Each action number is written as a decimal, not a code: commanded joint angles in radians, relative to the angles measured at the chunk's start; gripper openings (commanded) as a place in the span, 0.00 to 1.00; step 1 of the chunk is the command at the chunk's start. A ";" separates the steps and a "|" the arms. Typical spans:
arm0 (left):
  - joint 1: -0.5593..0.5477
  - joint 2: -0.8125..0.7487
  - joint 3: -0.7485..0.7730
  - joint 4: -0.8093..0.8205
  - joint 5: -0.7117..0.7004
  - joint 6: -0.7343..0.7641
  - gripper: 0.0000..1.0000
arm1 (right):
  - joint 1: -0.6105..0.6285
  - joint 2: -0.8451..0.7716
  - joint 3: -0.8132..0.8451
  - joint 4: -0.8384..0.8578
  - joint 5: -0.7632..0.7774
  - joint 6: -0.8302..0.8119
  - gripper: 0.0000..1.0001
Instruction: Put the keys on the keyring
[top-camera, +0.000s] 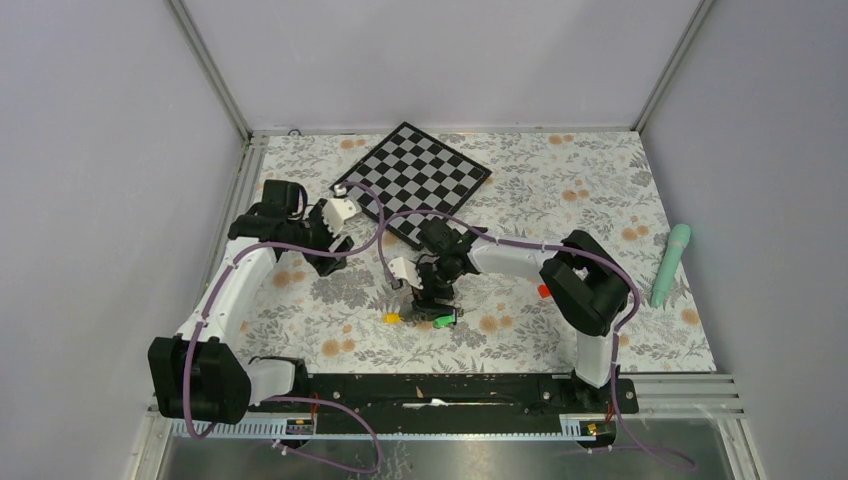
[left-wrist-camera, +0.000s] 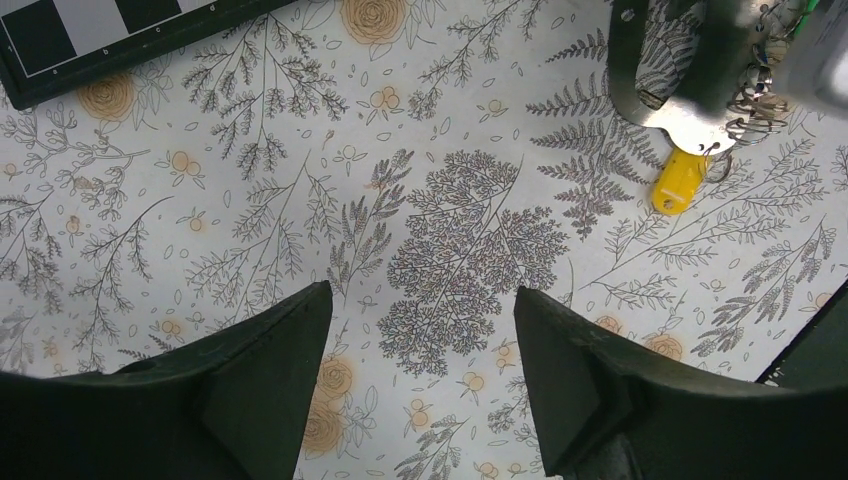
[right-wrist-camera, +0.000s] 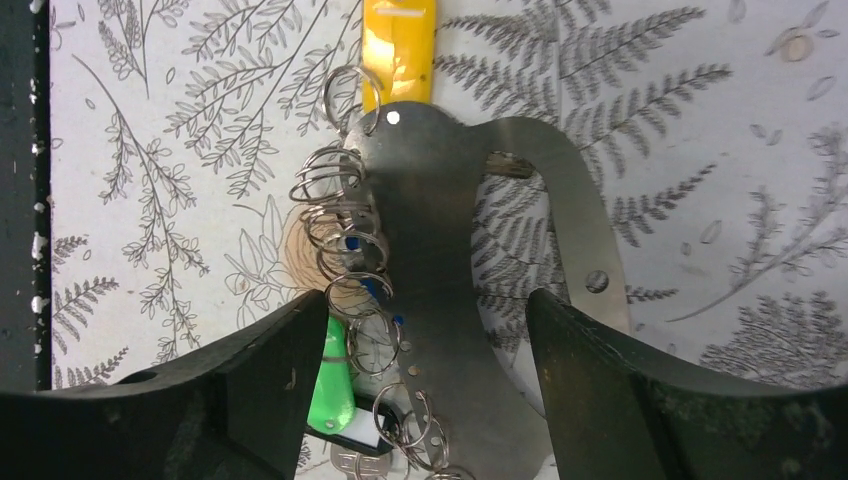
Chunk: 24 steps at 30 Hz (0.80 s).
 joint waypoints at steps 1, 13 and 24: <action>0.002 -0.019 -0.008 0.026 0.031 0.057 0.75 | 0.025 0.023 0.022 -0.057 0.052 -0.046 0.79; -0.018 0.014 -0.011 0.004 0.077 0.121 0.79 | 0.021 -0.047 -0.056 -0.092 0.170 0.022 0.39; -0.136 0.035 -0.056 0.014 0.170 0.291 0.77 | -0.017 -0.260 -0.211 -0.045 0.213 0.095 0.23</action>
